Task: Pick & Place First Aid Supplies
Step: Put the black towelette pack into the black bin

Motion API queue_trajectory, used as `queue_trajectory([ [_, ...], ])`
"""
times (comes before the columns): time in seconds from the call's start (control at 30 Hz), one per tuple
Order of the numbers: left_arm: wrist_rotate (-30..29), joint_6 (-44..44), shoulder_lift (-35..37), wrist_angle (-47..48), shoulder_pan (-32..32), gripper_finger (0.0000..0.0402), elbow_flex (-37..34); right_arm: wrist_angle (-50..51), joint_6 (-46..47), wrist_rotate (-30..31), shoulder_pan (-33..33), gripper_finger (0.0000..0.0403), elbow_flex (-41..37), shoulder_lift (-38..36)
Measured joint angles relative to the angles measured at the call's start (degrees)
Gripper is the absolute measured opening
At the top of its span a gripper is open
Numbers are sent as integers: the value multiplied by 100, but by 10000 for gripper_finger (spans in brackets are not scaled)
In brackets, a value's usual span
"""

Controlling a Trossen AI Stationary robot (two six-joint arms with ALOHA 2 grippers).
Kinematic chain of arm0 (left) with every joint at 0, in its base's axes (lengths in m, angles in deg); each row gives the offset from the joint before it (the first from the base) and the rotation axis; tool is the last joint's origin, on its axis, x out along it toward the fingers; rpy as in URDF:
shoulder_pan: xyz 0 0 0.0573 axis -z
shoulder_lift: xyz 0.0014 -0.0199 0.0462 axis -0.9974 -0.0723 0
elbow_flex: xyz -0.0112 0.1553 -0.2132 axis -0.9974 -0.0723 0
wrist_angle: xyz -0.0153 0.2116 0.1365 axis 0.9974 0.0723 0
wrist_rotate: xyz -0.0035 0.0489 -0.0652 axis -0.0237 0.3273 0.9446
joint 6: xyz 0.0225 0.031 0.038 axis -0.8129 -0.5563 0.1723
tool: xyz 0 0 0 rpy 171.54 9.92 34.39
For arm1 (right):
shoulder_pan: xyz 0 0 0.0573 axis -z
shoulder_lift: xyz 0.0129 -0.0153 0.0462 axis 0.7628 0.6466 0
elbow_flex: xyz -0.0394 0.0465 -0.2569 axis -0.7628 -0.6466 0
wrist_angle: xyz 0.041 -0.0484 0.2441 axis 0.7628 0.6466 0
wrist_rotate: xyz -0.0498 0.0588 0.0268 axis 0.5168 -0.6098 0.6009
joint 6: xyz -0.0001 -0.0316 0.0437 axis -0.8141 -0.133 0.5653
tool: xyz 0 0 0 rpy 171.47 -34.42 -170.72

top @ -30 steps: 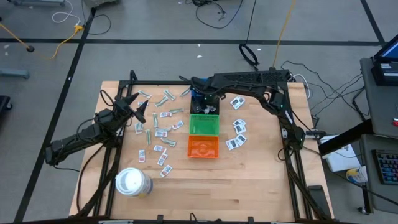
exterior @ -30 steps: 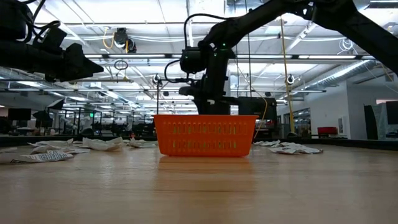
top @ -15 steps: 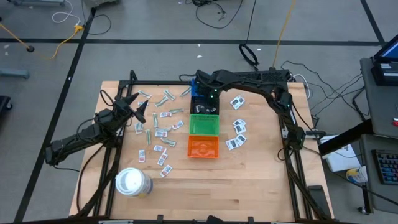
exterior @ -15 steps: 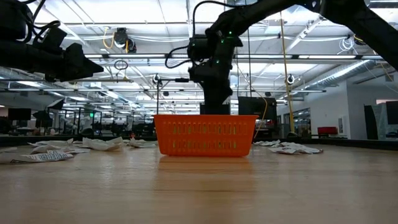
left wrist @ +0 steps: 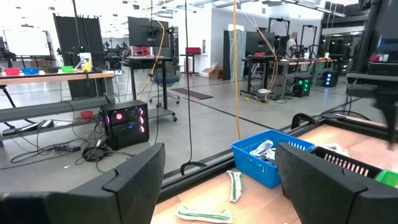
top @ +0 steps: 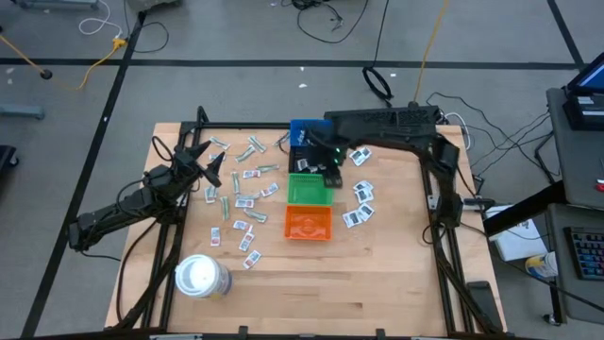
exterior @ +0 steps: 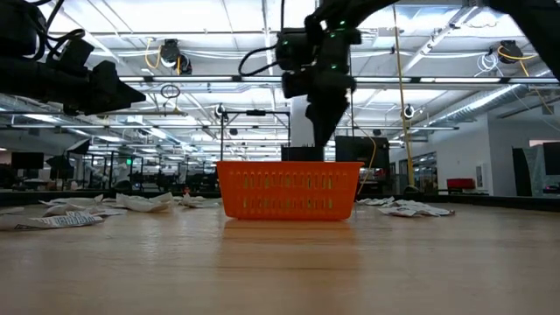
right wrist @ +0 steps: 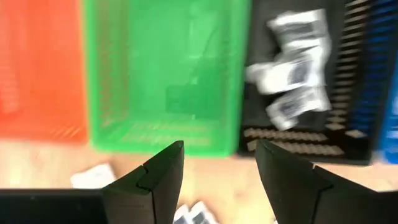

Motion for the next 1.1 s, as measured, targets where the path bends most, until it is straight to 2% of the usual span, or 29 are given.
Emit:
queue_trajectory([
  [0.23,0,1,1,-1,-1,306,0,-625,-141,24,-664,196,-1707,-1166],
  [0.47,0,0,1,-1,-1,306,-1,-811,-162,53,-1193,196,-2674,-1903],
  [0.73,-1,-1,1,-1,-2,306,-1,-1013,-24,310,-1543,196,-3084,-1963],
  [1.1,-2,0,0,-1,-1,306,-1,-2058,-30,467,-1860,196,-3939,-1882],
])
